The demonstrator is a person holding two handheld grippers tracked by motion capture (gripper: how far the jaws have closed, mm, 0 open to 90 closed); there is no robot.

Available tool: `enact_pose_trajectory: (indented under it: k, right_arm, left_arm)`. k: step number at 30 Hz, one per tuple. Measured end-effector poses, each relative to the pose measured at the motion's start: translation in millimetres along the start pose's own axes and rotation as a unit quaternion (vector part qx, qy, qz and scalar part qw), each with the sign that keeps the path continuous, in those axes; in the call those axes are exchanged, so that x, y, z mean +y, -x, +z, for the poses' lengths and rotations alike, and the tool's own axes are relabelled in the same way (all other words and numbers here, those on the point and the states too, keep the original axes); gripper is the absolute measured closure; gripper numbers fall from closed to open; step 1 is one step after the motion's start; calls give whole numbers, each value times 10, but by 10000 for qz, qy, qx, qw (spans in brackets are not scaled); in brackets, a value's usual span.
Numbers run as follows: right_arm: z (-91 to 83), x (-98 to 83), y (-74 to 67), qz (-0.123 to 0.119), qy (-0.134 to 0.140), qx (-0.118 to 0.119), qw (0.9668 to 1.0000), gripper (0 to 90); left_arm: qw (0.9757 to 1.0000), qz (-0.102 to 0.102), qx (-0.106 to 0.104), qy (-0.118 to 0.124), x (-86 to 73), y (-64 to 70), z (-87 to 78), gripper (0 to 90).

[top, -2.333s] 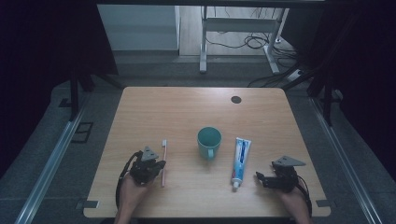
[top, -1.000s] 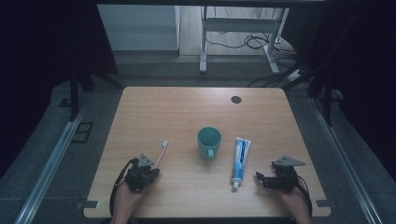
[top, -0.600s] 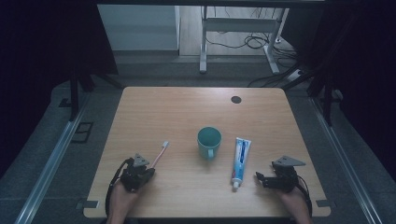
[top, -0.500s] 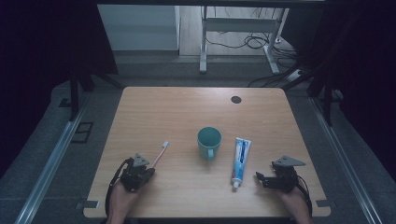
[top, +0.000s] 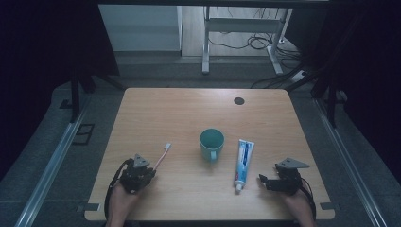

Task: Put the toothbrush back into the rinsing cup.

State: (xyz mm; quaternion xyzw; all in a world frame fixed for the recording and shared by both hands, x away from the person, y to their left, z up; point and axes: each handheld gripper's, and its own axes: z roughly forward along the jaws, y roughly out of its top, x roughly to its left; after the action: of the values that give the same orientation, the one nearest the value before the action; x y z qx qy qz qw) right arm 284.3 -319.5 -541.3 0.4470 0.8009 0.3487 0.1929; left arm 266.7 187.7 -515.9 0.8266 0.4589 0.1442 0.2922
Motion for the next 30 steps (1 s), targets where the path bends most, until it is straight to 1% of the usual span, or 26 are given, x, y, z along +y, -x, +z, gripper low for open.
enact_pose_trajectory:
  k: [1, 2, 4, 5, 11, 12, 13, 14, 17, 18, 19, 20, 21, 22, 24, 25, 27, 28, 29, 30]
  right_arm:
    - [0, 0, 0, 0, 0, 0, 10000, 155]
    - [0, 0, 0, -1, 0, -1, 10000, 155]
    - [0, 0, 0, -2, 1, -1, 10000, 155]
    - [0, 0, -1, -7, -2, -3, 10000, 155]
    - [1, 0, 0, -11, -1, -9, 10000, 155]
    - [1, 0, 0, -11, -2, -9, 10000, 155]
    - [1, 0, 0, -11, -2, -9, 10000, 155]
    - [1, 0, -1, -10, -3, -10, 10000, 155]
    - [1, 0, -1, -11, -3, -10, 10000, 155]
    - [1, 0, -2, -7, -1, -6, 10000, 155]
    - [1, 0, -2, -7, -1, -6, 10000, 155]
    - [0, 0, -1, -10, -3, -8, 10000, 155]
    - [0, 0, -1, -12, -3, -8, 10000, 155]
    - [0, 0, -1, -11, -4, -7, 10000, 155]
    - [0, 0, -1, -6, -7, -8, 10000, 155]
    - [0, 0, -1, -7, -8, -8, 10000, 155]
    - [0, 0, -1, -7, -9, -9, 10000, 155]
    - [-1, 0, -1, -6, -10, -8, 10000, 155]
    - [-1, 0, -1, -6, -11, -8, 10000, 155]
    - [-1, 0, -1, -6, -10, -8, 10000, 155]
  left_arm:
    - [10000, 2, -1, -19, 7, 1, 4, 784]
    - [10000, 1, 8, -80, 33, 4, 12, 753]
    - [9999, 20, 18, -115, 51, 6, 16, 741]
    - [9999, 4, 26, -158, 75, 3, 18, 720]
    - [9997, 22, 120, -212, 134, -20, -2, 682]
    - [9995, 42, 146, -281, 160, -34, -5, 663]
    - [9995, 42, 146, -281, 160, -34, -5, 653]
    - [9992, 42, 171, -366, 189, -44, -9, 645]
    - [9989, 64, 156, -435, 220, -58, -2, 620]
    - [9983, 77, 151, -561, 250, -66, 16, 610]
    - [9983, 77, 151, -561, 250, -66, 16, 604]
    - [9976, 68, 136, -681, 277, -75, 43, 598]
    - [9976, 68, 136, -681, 277, -75, 43, 590]
    - [9965, -13, 101, -826, 304, -88, 80, 581]
    - [9963, -20, 90, -860, 312, -97, 96, 567]
    - [9950, -41, 65, -996, 337, -119, 131, 562]
    - [9946, -46, 63, -1035, 347, -125, 142, 556]
    - [9941, -46, 44, -1084, 359, -136, 154, 549]
    - [9928, -70, 11, -1195, 390, -154, 177, 548]
    - [9928, -70, 11, -1195, 390, -154, 177, 547]
